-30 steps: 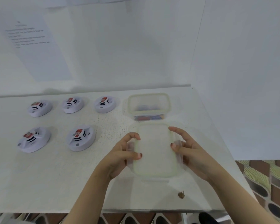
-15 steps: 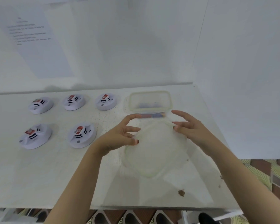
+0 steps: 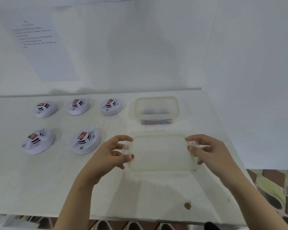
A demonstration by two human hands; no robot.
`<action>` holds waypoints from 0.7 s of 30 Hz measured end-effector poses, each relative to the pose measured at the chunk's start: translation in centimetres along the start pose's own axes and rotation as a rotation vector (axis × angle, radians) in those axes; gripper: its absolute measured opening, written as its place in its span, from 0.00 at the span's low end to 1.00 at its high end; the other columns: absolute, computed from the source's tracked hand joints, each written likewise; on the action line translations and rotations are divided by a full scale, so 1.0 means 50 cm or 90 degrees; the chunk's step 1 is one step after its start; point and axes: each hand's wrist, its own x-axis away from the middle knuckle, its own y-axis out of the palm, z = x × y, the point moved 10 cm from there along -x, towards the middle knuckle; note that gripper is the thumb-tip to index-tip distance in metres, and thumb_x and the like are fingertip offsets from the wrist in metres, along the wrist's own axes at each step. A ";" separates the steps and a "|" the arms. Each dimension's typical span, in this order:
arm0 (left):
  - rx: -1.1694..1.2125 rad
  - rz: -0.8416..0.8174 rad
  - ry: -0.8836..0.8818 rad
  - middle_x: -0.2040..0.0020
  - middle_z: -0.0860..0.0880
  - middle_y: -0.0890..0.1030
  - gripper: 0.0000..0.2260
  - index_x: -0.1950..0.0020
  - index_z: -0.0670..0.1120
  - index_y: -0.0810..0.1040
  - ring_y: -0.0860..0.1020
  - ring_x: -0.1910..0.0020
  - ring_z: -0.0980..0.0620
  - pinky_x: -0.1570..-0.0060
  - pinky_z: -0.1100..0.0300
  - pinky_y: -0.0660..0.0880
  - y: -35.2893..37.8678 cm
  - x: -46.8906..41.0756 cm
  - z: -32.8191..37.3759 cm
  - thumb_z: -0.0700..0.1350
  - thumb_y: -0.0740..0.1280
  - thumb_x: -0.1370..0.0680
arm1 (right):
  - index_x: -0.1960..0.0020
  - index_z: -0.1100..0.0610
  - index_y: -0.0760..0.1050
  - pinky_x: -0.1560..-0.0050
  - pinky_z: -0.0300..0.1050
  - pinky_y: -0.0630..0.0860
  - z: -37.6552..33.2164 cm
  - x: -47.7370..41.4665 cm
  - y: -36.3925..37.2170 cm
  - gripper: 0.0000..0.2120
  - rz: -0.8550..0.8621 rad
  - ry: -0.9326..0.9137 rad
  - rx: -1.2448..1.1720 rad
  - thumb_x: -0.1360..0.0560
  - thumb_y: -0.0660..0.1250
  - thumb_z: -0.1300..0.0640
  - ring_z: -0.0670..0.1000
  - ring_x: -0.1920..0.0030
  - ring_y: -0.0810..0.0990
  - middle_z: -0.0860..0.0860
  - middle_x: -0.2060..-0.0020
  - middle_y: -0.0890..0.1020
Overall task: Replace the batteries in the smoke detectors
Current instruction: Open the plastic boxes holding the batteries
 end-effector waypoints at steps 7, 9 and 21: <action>0.062 0.030 0.090 0.66 0.47 0.79 0.20 0.50 0.50 0.85 0.75 0.71 0.59 0.65 0.73 0.72 -0.051 0.008 0.093 0.31 0.66 0.35 | 0.54 0.58 0.84 0.61 0.37 0.78 -0.061 -0.025 -0.016 0.22 -0.095 -0.004 -0.158 0.27 0.55 0.76 0.45 0.56 0.83 0.41 0.46 0.81; 0.115 0.001 0.147 0.61 0.48 0.83 0.21 0.46 0.44 0.83 0.80 0.64 0.58 0.61 0.72 0.75 -0.058 0.001 0.138 0.26 0.67 0.34 | 0.52 0.59 0.83 0.55 0.39 0.80 -0.089 -0.048 -0.020 0.20 -0.126 -0.032 -0.175 0.28 0.59 0.77 0.49 0.52 0.84 0.45 0.48 0.84; 0.135 0.268 0.165 0.70 0.50 0.81 0.11 0.46 0.39 0.79 0.77 0.74 0.58 0.68 0.66 0.79 -0.149 -0.333 0.264 0.30 0.68 0.27 | 0.55 0.53 0.73 0.78 0.36 0.67 -0.209 -0.378 -0.060 0.08 0.112 -0.110 -0.078 0.29 0.72 0.59 0.44 0.79 0.72 0.49 0.68 0.82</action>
